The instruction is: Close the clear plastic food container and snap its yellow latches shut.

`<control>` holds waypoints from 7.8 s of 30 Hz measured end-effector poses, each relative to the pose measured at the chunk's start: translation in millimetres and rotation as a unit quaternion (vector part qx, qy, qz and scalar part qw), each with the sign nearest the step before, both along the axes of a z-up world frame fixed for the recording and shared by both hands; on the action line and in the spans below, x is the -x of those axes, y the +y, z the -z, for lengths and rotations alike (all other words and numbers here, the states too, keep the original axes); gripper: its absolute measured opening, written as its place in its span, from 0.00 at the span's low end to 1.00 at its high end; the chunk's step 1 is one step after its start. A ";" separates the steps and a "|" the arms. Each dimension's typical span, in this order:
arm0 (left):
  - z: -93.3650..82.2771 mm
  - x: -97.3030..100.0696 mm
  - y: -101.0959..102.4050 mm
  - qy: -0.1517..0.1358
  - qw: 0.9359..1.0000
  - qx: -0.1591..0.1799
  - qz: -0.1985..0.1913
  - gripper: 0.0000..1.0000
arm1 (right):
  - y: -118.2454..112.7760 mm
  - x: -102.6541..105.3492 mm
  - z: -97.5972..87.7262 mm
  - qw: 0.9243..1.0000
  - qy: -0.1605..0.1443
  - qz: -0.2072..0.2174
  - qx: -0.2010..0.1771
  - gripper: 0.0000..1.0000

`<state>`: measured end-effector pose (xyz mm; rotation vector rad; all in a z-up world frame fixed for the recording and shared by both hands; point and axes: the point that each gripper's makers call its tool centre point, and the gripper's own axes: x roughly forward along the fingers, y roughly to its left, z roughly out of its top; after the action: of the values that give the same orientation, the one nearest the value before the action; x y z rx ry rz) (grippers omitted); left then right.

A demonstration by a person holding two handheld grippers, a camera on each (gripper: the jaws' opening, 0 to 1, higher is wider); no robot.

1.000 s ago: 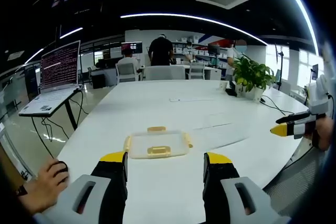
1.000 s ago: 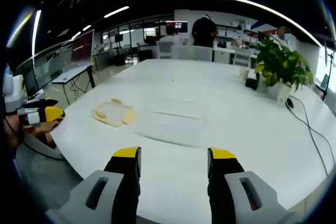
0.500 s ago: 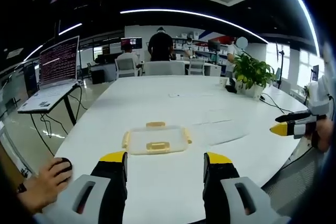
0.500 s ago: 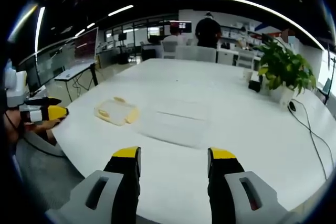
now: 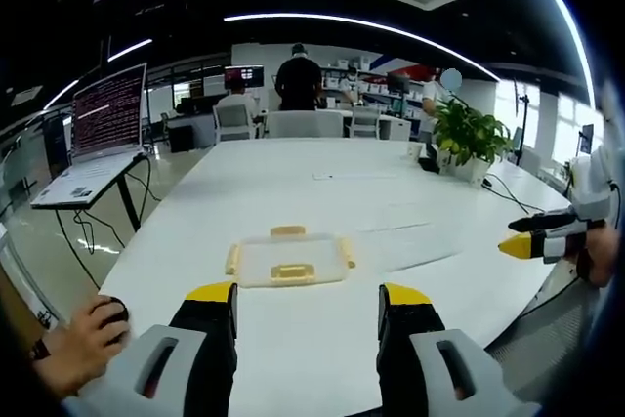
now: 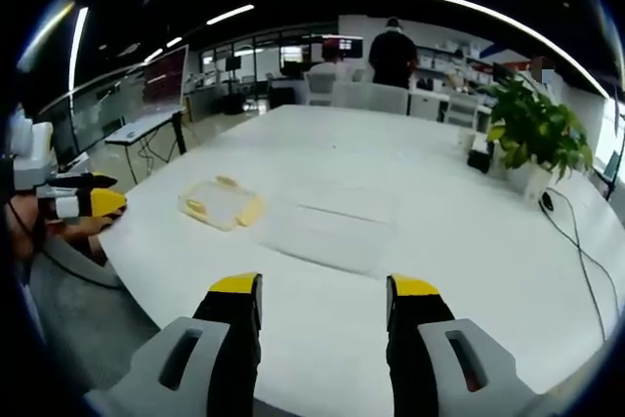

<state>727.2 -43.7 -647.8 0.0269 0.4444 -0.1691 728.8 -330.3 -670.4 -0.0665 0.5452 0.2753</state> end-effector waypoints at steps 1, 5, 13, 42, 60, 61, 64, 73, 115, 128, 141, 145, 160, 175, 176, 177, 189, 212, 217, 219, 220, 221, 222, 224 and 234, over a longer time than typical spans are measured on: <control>-0.4 -0.4 -0.2 0.000 1.000 -0.001 0.001 0.53 | -0.2 -0.4 -0.4 1.000 0.000 0.001 -0.001 0.48; -3.0 -2.9 -1.7 -0.004 1.000 -0.004 0.006 0.53 | -1.0 -2.7 -1.9 1.000 0.000 0.003 -0.003 0.48; -9.5 -11.9 -0.1 -0.012 1.000 -0.010 0.011 0.53 | -1.6 -12.8 -9.5 1.000 -0.007 0.006 -0.006 0.48; 14.4 -35.2 23.8 0.019 0.998 -0.034 0.047 0.52 | 23.6 -41.5 -4.6 0.998 0.009 -0.054 0.014 0.46; 33.0 -58.1 26.5 0.040 0.993 -0.056 0.100 0.51 | 53.3 -74.6 2.1 0.994 0.025 -0.109 0.011 0.44; 34.0 -59.1 26.7 0.041 0.992 -0.057 0.103 0.51 | 56.0 -76.2 2.1 0.993 0.027 -0.114 0.010 0.44; 38.4 -63.4 28.8 0.047 0.991 -0.061 0.113 0.51 | 61.5 -81.0 1.9 0.991 0.027 -0.131 0.014 0.44; 54.3 -74.1 37.6 0.068 0.979 -0.099 0.168 0.51 | 80.0 -91.7 12.8 0.979 0.050 -0.195 0.017 0.44; 72.3 -122.7 48.0 0.118 0.831 -0.248 0.484 0.53 | 170.1 -130.9 36.4 0.864 0.084 -0.486 0.096 0.46; 91.3 -135.8 51.1 0.133 0.776 -0.274 0.552 0.56 | 179.1 -139.5 59.2 0.816 0.099 -0.548 0.159 0.46; 110.5 -147.0 61.9 0.151 0.738 -0.288 0.592 0.55 | 189.5 -141.5 84.4 0.794 0.130 -0.565 0.183 0.49; 111.2 -152.5 61.6 0.148 0.734 -0.292 0.596 0.55 | 191.4 -143.2 89.1 0.792 0.141 -0.564 0.187 0.50; 129.7 -156.5 65.3 0.182 0.707 -0.286 0.620 0.57 | 194.5 -145.7 103.9 0.783 0.163 -0.565 0.201 0.51; 135.1 -157.9 59.0 0.191 0.708 -0.267 0.625 0.56 | 190.2 -147.6 117.5 0.777 0.188 -0.561 0.215 0.51; 135.0 -157.4 58.9 0.191 0.708 -0.267 0.626 0.56 | 189.8 -147.5 118.5 0.776 0.189 -0.561 0.216 0.51; 134.9 -157.4 58.3 0.189 0.708 -0.266 0.626 0.56 | 189.6 -148.6 118.4 0.777 0.186 -0.560 0.220 0.50; 134.5 -161.0 55.9 0.185 0.711 -0.261 0.626 0.53 | 189.5 -150.3 120.7 0.768 0.171 -0.569 0.240 0.46; 133.9 -159.1 57.6 0.195 0.708 -0.272 0.622 0.35 | 189.0 -147.4 117.6 0.771 0.172 -0.564 0.241 0.38; 133.7 -158.8 57.3 0.196 0.707 -0.274 0.622 0.34 | 188.8 -145.3 116.4 0.771 0.172 -0.563 0.241 0.38; 133.7 -158.7 57.4 0.197 0.707 -0.274 0.621 0.34 | 188.7 -144.6 116.0 0.772 0.173 -0.563 0.239 0.38; 133.7 -158.7 57.3 0.198 0.708 -0.274 0.620 0.34 | 188.6 -144.5 115.9 0.772 0.173 -0.563 0.239 0.38; 133.6 -158.7 57.3 0.198 0.708 -0.274 0.620 0.34 | 188.6 -144.2 115.7 0.772 0.172 -0.564 0.238 0.37; 133.6 -158.7 57.3 0.199 0.708 -0.275 0.619 0.34 | 188.5 -144.1 115.6 0.772 0.172 -0.564 0.238 0.37; 133.5 -158.7 57.1 0.200 0.708 -0.275 0.619 0.34 | 188.3 -144.3 115.6 0.771 0.172 -0.565 0.237 0.37; 132.6 -160.5 57.8 0.207 0.711 -0.273 0.614 0.32 | 187.7 -144.5 115.0 0.766 0.172 -0.569 0.244 0.36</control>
<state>887.7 14.1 -780.4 0.9149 0.8675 -1.3946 873.3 -142.6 -785.4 -0.8971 0.8911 1.3611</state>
